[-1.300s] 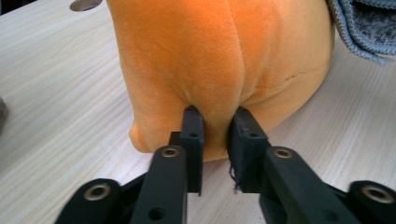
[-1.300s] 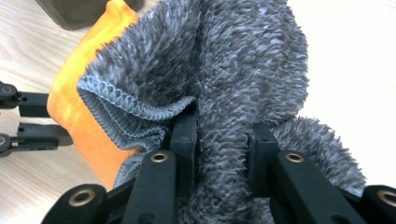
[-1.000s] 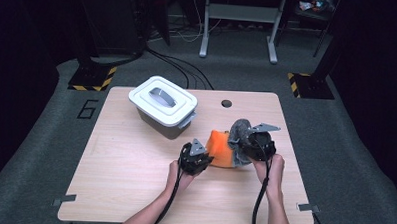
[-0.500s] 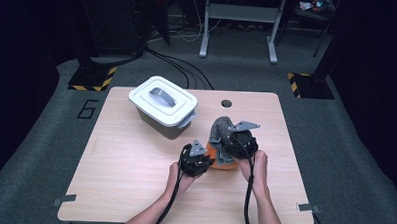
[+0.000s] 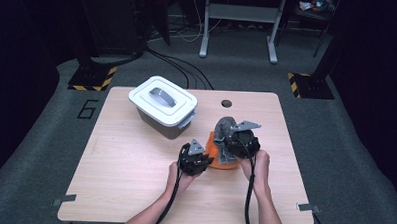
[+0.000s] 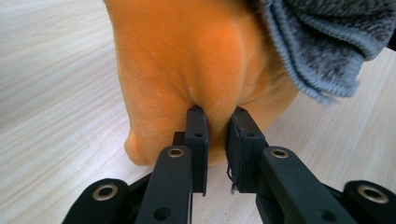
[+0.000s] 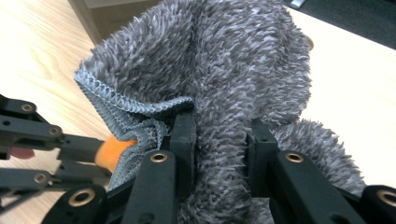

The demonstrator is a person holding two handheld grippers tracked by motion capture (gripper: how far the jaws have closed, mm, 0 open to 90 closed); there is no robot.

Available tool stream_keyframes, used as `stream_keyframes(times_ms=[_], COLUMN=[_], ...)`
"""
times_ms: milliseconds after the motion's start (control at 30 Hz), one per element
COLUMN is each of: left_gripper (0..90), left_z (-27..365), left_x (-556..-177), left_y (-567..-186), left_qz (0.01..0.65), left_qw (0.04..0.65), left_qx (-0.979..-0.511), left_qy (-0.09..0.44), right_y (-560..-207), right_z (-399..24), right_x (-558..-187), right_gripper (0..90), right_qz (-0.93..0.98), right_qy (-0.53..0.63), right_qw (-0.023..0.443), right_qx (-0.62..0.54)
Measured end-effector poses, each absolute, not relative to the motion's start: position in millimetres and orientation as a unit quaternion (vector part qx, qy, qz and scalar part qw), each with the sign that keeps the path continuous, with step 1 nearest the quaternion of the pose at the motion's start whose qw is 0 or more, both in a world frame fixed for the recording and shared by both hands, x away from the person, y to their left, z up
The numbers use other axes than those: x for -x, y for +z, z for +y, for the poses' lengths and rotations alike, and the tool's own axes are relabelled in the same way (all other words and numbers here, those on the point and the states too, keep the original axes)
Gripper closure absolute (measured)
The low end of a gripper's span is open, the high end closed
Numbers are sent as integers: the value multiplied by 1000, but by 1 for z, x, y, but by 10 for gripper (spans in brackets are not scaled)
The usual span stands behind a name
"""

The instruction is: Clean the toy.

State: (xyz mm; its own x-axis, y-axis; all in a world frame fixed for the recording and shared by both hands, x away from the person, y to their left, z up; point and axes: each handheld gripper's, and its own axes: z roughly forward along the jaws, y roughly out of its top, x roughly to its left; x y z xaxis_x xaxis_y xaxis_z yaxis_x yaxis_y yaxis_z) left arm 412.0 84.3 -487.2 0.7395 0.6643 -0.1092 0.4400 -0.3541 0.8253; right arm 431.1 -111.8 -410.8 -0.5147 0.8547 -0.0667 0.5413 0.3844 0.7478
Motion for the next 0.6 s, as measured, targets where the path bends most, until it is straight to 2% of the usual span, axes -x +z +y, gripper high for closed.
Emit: stream_keyframes(times_ms=[600], left_gripper=[791], left_z=[86], left_x=[-413], left_y=[-488], left_qz=[336], left_qw=[455], left_qx=[-816], left_qy=[123], right_y=[-435], right_z=[-160], right_x=[-429], right_gripper=[690], right_qz=[772], right_qy=[329], right_qw=[221], right_qx=[-497])
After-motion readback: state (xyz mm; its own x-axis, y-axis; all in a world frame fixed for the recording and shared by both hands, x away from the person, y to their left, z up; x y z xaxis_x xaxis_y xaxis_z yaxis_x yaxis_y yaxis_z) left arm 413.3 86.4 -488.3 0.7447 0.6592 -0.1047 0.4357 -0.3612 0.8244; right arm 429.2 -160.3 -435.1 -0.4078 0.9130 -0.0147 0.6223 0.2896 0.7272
